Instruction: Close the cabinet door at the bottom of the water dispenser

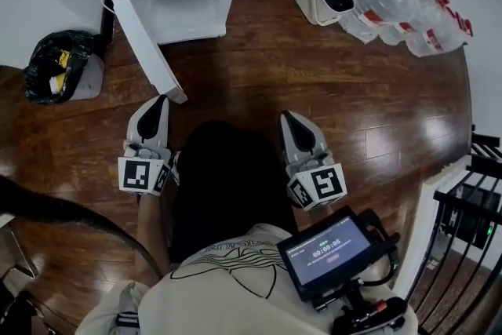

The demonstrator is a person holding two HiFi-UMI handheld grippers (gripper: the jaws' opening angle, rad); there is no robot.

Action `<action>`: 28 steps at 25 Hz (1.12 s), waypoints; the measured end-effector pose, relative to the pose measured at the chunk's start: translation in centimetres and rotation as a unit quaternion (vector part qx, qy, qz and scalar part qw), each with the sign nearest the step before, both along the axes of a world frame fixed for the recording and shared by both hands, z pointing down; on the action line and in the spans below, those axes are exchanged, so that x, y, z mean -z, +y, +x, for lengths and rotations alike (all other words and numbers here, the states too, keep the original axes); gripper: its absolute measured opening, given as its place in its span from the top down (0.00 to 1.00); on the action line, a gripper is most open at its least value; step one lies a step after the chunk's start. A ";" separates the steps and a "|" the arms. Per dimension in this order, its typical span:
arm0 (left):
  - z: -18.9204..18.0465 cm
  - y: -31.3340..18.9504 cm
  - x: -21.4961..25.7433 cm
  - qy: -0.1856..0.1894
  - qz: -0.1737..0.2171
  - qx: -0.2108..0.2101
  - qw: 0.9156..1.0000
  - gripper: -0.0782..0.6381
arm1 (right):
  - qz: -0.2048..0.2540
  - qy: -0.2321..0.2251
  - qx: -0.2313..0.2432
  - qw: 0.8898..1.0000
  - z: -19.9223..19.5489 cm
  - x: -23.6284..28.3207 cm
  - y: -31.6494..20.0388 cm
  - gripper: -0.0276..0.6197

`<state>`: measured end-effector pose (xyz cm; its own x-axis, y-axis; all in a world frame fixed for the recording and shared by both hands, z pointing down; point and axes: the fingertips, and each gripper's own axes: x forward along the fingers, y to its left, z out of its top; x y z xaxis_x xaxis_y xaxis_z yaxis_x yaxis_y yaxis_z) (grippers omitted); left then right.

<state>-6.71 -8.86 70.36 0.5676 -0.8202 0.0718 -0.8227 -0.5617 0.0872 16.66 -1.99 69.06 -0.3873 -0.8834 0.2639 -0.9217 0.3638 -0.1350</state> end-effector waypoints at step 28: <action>-16.6 -0.6 7.0 -0.017 0.025 0.170 0.985 0.86 | 0.008 -0.043 0.100 0.994 -12.4 -5.2 -10.4 0.95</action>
